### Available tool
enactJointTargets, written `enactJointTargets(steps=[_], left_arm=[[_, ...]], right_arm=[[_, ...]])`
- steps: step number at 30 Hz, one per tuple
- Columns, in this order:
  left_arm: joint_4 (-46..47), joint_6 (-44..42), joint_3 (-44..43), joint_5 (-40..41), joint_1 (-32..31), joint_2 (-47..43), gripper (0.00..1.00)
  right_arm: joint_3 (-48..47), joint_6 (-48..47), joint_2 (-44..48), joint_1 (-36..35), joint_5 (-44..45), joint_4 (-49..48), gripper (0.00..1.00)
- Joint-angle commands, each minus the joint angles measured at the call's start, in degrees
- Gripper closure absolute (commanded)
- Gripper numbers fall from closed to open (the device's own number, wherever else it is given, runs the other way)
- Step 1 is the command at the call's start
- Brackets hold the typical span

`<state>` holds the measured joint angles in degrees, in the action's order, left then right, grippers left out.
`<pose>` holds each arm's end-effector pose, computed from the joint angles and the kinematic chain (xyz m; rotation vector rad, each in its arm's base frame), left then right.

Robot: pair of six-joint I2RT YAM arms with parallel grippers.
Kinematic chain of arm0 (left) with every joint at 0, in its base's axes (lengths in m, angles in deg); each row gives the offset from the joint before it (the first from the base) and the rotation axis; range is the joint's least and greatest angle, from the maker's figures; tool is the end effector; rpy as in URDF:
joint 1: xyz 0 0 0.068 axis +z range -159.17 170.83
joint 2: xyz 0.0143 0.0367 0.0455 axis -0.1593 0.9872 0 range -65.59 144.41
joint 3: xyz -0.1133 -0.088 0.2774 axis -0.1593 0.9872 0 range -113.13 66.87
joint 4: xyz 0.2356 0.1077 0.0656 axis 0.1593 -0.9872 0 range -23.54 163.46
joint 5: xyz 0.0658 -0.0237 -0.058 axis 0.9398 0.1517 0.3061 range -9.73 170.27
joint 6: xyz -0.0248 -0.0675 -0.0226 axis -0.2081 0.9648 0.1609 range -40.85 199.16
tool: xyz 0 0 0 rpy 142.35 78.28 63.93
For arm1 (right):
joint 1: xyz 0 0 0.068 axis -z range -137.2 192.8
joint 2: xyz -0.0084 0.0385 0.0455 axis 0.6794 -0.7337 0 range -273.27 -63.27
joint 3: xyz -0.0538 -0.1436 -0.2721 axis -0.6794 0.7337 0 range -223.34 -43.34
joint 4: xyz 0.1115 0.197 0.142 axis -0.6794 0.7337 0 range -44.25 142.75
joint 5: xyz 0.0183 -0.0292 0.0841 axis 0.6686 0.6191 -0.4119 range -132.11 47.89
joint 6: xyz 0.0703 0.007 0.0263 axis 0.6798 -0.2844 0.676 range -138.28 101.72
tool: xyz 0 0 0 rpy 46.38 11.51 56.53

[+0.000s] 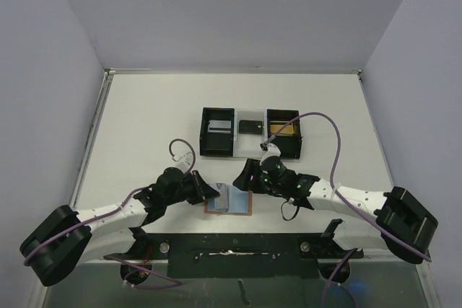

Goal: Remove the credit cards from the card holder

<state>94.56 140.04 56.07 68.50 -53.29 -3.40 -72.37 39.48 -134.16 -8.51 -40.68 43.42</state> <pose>0.1339 -0.1479 0.1555 -0.2070 2.3674 -1.2294 0.1596 0.1969 0.1909 0.1523 2.4497 0.9242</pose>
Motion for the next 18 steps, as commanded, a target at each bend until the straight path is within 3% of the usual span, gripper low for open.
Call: enactJointTargets(steps=[1,8,18], left_arm=[[-1.3,-3.9,-3.7,0.7,0.5,-3.9,1.0],[-2.2,-6.1,-4.7,1.1,0.6,-8.1,1.0],[4.4,-7.3,-3.6,-0.1,0.7,-9.8,1.0]], right_arm=[[1.0,-1.2,5.7,1.8,2.4,-3.0,0.38],[5.3,-1.3,11.1,3.6,1.9,-7.4,0.04],[9.6,-3.9,16.3,5.4,-0.2,-15.6,0.02]])
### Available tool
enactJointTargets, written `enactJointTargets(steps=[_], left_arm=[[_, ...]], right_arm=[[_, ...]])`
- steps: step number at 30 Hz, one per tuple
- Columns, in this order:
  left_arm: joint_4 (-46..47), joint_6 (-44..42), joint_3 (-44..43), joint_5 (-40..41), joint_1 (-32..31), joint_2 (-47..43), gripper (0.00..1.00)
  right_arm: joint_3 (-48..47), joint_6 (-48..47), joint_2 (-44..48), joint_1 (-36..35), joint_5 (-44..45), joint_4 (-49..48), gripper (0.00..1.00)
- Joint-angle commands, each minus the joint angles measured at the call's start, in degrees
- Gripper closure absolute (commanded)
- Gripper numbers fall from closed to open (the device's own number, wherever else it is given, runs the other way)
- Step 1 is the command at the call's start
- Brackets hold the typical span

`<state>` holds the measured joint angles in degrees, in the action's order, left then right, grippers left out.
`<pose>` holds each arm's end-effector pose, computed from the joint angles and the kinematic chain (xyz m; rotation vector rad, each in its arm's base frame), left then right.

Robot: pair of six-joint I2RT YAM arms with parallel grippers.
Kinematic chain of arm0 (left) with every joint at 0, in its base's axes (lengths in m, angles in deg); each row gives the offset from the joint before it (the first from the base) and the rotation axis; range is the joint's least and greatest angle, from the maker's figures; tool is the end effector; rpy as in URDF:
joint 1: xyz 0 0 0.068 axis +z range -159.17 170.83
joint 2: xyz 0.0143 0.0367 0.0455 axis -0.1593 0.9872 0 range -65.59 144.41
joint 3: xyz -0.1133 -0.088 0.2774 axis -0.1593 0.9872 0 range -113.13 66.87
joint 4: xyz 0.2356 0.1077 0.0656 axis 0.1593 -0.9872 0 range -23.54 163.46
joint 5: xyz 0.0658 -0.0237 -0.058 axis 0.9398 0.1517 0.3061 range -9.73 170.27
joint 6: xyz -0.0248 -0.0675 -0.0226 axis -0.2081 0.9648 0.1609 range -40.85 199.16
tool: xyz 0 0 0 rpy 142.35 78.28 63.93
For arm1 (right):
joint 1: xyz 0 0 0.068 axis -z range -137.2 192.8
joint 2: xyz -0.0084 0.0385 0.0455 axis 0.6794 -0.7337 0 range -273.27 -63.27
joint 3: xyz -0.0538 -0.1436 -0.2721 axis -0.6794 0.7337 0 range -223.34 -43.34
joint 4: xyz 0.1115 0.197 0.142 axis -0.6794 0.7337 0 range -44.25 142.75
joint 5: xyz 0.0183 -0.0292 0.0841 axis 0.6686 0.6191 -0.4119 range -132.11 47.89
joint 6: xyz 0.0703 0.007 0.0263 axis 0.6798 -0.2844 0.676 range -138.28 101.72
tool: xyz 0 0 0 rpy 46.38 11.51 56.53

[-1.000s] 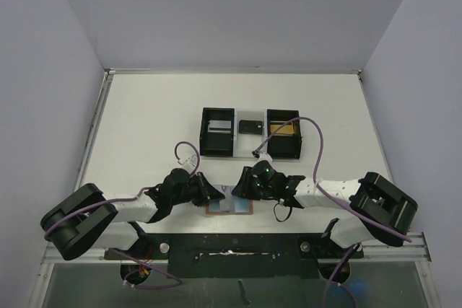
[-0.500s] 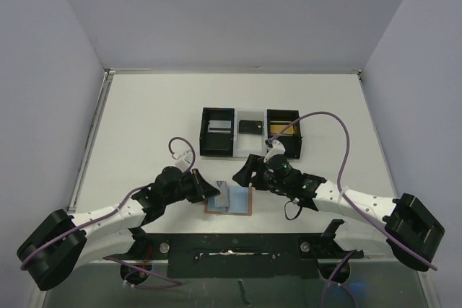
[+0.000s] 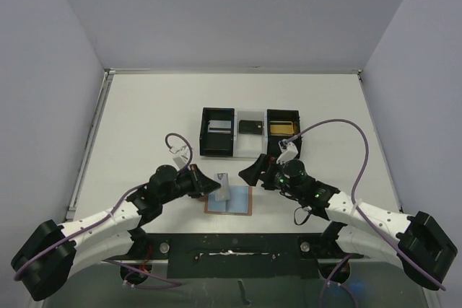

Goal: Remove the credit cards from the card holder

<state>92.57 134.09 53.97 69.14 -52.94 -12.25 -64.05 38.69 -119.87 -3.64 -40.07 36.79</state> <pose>0.1325 -0.1439 0.1911 -0.0675 2.1799 -1.2662 0.1487 0.1532 0.2069 0.2280 2.2109 1.0457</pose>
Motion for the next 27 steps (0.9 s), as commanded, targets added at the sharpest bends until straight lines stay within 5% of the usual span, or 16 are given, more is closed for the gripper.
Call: enactJointTargets(steps=[1,5,15,27], left_arm=[[7.3,-1.0,-1.4,-1.0,0.4,-0.8,1.0],[13.3,1.3,-0.3,-3.1,0.7,0.2,1.0],[25.2,6.0,0.5,-15.5,5.8,5.7,1.0],[29.9,8.4,0.4,-19.1,6.1,4.7,1.0]], right_arm=[[2.0,-3.9,2.0,0.8,-3.1,-11.7,0.02],[3.0,-3.1,0.1,2.9,-10.5,-16.9,0.01],[3.3,-3.4,-5.4,3.3,-23.9,-31.8,0.28],[1.1,-1.6,-8.0,4.0,-29.4,-34.2,0.55]])
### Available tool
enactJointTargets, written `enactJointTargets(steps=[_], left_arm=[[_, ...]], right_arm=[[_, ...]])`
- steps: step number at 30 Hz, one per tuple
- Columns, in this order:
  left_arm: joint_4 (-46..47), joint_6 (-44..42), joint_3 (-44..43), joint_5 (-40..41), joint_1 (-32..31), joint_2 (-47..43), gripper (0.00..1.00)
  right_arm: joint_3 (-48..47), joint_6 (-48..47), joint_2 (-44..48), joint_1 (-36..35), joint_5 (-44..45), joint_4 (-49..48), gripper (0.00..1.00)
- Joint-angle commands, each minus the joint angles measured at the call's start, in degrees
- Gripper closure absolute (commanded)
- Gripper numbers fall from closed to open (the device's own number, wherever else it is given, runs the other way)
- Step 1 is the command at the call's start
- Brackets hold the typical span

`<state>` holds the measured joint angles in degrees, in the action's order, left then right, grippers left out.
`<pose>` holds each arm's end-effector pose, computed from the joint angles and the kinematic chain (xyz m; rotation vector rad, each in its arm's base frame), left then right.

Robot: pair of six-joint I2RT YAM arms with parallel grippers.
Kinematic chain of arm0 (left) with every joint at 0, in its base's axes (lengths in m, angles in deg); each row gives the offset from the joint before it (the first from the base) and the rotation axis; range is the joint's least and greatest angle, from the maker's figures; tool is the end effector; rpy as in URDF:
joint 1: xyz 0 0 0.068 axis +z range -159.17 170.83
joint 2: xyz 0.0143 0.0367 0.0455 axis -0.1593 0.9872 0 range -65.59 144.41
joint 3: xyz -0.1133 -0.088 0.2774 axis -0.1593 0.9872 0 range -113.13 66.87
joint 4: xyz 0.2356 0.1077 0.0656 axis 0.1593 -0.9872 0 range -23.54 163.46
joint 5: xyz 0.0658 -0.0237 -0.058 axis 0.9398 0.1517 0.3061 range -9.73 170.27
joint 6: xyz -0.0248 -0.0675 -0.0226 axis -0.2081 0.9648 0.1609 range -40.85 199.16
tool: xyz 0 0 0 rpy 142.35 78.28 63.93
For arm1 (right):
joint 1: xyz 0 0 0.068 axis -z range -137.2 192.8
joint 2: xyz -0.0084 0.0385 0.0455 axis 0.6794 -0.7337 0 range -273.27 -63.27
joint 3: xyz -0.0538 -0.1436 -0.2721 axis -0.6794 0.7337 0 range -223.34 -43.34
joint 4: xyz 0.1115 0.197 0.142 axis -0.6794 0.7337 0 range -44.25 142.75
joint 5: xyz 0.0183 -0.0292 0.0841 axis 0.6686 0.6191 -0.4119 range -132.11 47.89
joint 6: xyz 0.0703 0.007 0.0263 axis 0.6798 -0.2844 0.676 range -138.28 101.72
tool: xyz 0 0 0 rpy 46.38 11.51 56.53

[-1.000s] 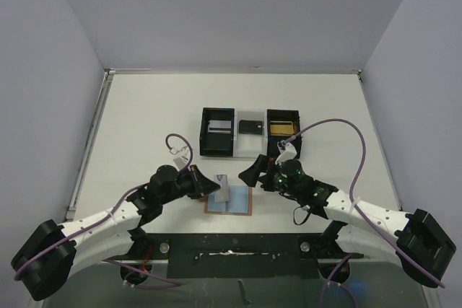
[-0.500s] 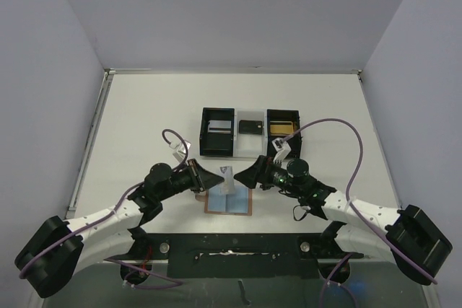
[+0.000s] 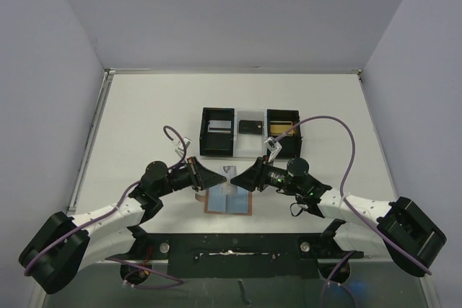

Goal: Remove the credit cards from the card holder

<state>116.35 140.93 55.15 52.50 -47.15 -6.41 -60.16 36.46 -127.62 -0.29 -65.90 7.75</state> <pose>0.1455 -0.1512 0.2203 0.0327 1.9517 -1.6470 0.1521 0.1775 0.2215 -0.1507 2.0118 1.5414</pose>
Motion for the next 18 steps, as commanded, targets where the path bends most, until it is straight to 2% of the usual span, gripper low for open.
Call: enactJointTargets(steps=[1,4,8,12,18], left_arm=[[6.5,1.8,-0.9,-2.8,0.2,-1.2,1.0],[6.8,1.8,-0.8,-3.3,0.2,-1.7,1.0],[7.0,2.2,-0.7,-2.8,0.1,-2.5,1.0],[8.9,2.6,-1.0,-4.3,0.2,-2.0,1.0],[12.7,4.2,-0.4,-5.7,0.1,-1.4,1.0]], right_arm=[[-2.9,0.7,0.0,0.6,-4.3,-5.1,0.58],[-2.8,1.0,0.2,0.8,-5.5,-5.7,0.64],[-2.4,2.0,0.0,2.1,-8.7,-7.8,0.67],[-3.0,3.5,-1.1,2.4,-12.1,-10.2,0.73],[-3.9,6.8,-3.8,2.4,-15.3,-14.3,0.73]])
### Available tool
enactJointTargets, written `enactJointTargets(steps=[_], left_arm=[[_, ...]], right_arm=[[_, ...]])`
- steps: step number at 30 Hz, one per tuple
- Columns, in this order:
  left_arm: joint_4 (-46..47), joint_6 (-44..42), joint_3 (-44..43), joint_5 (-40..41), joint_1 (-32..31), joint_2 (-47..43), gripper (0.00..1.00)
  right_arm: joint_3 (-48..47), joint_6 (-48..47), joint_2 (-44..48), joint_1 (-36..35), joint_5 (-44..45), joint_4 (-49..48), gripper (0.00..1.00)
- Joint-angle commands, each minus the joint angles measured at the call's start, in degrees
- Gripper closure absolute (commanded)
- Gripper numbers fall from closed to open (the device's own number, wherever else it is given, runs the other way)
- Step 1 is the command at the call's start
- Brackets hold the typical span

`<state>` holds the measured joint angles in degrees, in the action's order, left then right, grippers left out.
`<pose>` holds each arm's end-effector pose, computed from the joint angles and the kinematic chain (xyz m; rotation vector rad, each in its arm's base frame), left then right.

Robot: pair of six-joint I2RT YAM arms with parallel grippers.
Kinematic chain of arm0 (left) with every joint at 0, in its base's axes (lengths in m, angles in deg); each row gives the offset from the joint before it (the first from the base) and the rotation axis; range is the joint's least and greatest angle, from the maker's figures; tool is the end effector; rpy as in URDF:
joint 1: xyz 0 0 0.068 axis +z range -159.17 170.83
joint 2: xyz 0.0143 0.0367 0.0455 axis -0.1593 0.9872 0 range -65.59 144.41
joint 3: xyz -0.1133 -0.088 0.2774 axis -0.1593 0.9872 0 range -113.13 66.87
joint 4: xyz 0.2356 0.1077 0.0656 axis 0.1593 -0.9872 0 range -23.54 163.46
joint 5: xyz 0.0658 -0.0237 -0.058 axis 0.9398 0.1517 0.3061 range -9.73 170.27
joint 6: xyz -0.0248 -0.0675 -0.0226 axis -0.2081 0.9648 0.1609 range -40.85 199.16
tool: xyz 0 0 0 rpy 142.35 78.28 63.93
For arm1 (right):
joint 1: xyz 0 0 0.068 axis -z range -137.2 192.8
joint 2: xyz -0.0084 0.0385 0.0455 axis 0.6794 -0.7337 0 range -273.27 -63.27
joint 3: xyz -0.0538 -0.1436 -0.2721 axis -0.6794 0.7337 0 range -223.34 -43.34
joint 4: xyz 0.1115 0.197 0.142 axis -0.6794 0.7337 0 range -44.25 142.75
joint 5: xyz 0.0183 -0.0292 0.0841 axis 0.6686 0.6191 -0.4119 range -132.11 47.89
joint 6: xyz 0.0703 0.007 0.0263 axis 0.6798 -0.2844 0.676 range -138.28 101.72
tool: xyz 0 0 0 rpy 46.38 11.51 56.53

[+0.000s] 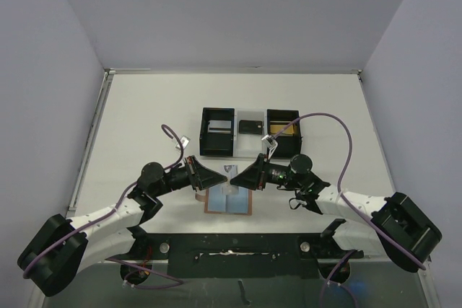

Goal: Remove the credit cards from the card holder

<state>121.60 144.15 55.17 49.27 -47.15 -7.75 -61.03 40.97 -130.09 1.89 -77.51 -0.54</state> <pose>0.1402 -0.1510 0.2364 0.0817 1.8594 -1.7587 0.1538 0.1821 0.2366 -0.2636 1.9434 1.7537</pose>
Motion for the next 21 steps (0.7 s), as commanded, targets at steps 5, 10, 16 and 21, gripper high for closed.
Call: enactJointTargets(steps=[5,10,16,21], left_arm=[[7.5,1.2,-0.4,-2.3,0.2,-0.4,1.0],[6.9,0.7,-0.1,-2.1,0.2,-0.7,1.0],[7.1,0.7,0.4,-2.6,0.1,-1.2,1.0],[7.1,0.6,0.5,-3.0,0.2,-1.5,1.0]], right_arm=[[-3.3,3.0,-2.2,0.3,-2.6,-5.0,0.81],[-2.7,3.6,-1.8,0.4,-2.9,-6.0,0.87],[-1.9,4.6,-1.3,0.6,-2.8,-7.9,0.82],[-2.3,5.5,-1.7,0.6,-2.6,-8.5,0.73]])
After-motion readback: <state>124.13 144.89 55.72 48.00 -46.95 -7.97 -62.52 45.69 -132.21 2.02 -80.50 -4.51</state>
